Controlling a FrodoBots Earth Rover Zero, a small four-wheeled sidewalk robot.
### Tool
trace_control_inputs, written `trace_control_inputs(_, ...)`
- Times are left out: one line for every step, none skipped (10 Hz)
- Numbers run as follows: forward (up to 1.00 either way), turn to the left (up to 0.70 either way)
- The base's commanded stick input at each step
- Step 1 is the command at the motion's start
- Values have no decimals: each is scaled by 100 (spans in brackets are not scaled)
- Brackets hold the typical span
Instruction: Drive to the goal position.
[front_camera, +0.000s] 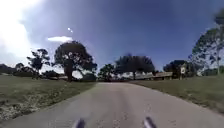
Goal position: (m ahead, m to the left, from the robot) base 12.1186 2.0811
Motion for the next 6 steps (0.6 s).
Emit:
trace_control_inputs(70, 0)
trace_control_inputs(70, 0)
trace_control_inputs(70, 0)
trace_control_inputs(70, 0)
trace_control_inputs(70, 0)
trace_control_inputs(70, 0)
